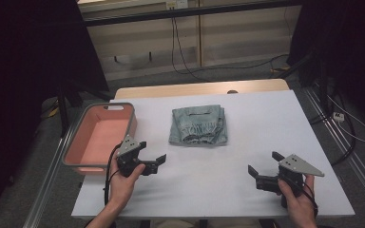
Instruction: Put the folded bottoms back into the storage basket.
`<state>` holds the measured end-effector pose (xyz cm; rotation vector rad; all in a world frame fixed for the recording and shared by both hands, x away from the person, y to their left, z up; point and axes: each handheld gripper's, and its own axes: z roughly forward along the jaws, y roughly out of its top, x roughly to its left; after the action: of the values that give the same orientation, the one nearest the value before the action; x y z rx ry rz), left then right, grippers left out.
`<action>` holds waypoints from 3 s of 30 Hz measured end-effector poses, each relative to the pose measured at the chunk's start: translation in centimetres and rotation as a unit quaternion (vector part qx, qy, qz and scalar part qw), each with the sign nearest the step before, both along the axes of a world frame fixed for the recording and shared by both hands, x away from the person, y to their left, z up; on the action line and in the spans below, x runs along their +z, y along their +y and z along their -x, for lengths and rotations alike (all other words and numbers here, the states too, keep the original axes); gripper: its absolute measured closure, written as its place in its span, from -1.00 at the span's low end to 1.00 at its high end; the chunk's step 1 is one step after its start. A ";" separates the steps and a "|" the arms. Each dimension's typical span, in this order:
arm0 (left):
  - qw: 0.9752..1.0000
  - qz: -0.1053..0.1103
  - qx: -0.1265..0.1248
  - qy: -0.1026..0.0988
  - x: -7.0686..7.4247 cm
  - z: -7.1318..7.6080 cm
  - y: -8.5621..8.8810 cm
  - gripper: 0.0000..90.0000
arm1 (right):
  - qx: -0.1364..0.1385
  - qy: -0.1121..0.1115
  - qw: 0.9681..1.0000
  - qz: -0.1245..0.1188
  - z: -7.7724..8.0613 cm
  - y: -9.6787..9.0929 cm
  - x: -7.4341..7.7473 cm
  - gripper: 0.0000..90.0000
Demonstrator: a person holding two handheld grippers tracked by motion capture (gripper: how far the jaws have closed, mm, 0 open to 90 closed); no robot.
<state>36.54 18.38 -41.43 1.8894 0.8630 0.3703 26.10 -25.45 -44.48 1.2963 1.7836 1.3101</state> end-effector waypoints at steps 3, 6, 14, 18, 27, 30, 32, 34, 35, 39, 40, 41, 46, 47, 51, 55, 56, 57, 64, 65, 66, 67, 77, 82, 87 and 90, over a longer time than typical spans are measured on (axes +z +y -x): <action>1.000 -0.003 -0.003 -0.006 0.4 -0.8 -0.6 -0.88 | 0.001 -0.002 1.000 -0.002 -0.1 0.0 0.0 -0.97; 1.000 0.000 0.000 -0.006 1.1 -1.5 -1.2 -0.88 | 0.001 -0.003 1.000 -0.008 -0.2 0.0 0.0 -0.97; 1.000 -0.020 -0.007 0.007 1.7 -2.8 -2.5 -0.86 | 0.003 -0.002 1.000 -0.006 -0.3 -0.2 0.0 -0.97; 0.999 -0.025 -0.009 0.020 1.5 -3.9 -3.0 -0.86 | 0.004 0.001 1.000 -0.010 -0.3 -0.2 0.0 -0.97; 0.999 -0.010 -0.004 0.033 1.6 -5.7 -3.6 -0.81 | 0.008 0.006 1.000 -0.007 -0.5 0.0 -0.1 -0.97; 0.999 -0.013 -0.012 0.042 1.7 -6.3 -4.0 -0.81 | 0.007 0.006 1.000 -0.009 -0.5 -0.1 -0.2 -0.97; 0.999 -0.013 -0.007 0.045 1.5 -6.7 -4.0 -0.81 | 0.006 0.008 1.000 -0.012 -0.6 -0.1 -0.2 -0.97; 0.999 -0.017 -0.001 0.043 1.4 -6.9 -4.0 -0.83 | 0.006 0.008 1.000 -0.012 -0.6 -0.2 -0.2 -0.97; 0.999 -0.017 -0.001 0.043 1.4 -6.9 -4.0 -0.82 | 0.006 0.008 1.000 -0.012 -0.6 -0.2 -0.2 -0.97; 0.999 -0.014 0.000 0.047 1.6 -7.7 -4.1 -0.82 | 0.004 0.006 1.000 -0.010 -0.7 -0.2 -0.1 -0.97; 0.999 -0.014 0.000 0.047 1.6 -7.7 -4.1 -0.82 | 0.004 0.006 1.000 -0.010 -0.7 -0.2 -0.1 -0.97; 0.999 -0.014 -0.003 0.047 1.7 -7.8 -4.1 -0.82 | 0.003 0.006 1.000 -0.009 -0.7 -0.1 -0.1 -0.97; 0.999 -0.004 0.003 0.047 2.1 -8.5 -4.1 -0.81 | 0.010 0.003 1.000 0.001 -0.6 0.3 0.0 -0.97; 0.999 -0.002 0.002 0.045 2.2 -8.7 -4.2 -0.81 | 0.010 0.003 1.000 0.001 -0.6 0.4 -0.1 -0.97; 0.999 -0.004 0.005 0.046 2.3 -9.5 -4.6 -0.81 | 0.009 0.004 1.000 -0.001 -0.6 0.2 -0.1 -0.97; 0.996 0.019 0.003 0.086 1.8 -10.8 -5.0 -0.80 | 0.007 0.003 1.000 0.000 -0.6 0.1 0.0 -0.97; 0.996 0.014 0.007 0.087 1.8 -11.0 -5.2 -0.79 | 0.009 0.004 1.000 0.000 -0.5 0.2 0.0 -0.97; 0.996 0.008 0.008 0.085 1.7 -11.2 -5.3 -0.79 | 0.009 0.004 1.000 0.000 -0.5 0.2 0.0 -0.97; 0.992 0.043 0.005 0.120 1.0 -12.6 -5.9 -0.75 | 0.008 0.005 1.000 0.000 -0.5 0.1 -0.1 -0.97; 0.991 0.048 0.004 0.126 0.9 -12.9 -5.9 -0.70 | 0.008 0.006 1.000 -0.002 -0.5 0.0 -0.1 -0.97; 0.990 0.050 0.009 0.132 0.8 -13.2 -6.0 -0.70 | 0.008 0.006 1.000 -0.002 -0.5 0.0 -0.1 -0.97; 0.989 0.051 0.012 0.139 0.7 -13.6 -6.0 -0.72 | 0.008 0.007 1.000 -0.002 -0.5 0.0 -0.1 -0.96; 0.985 0.044 0.028 0.163 -1.3 -15.1 -6.8 -0.56 | 0.016 0.011 1.000 -0.002 -0.5 0.1 -0.2 -0.96; 0.983 0.037 0.034 0.174 -2.1 -15.5 -7.0 -0.49 | 0.018 0.012 1.000 -0.003 -0.5 0.1 -0.2 -0.96; 0.982 0.023 0.046 0.182 -2.8 -16.2 -7.0 -0.43 | 0.021 0.014 1.000 -0.002 -0.5 0.1 -0.2 -0.96; 0.979 0.026 0.047 0.195 -3.2 -16.5 -7.1 -0.43 | 0.022 0.014 1.000 -0.002 -0.5 0.2 -0.2 -0.96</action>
<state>53.07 11.32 -44.65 1.9063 1.2119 0.0297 26.61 -25.28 -44.67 1.2903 1.8393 1.3256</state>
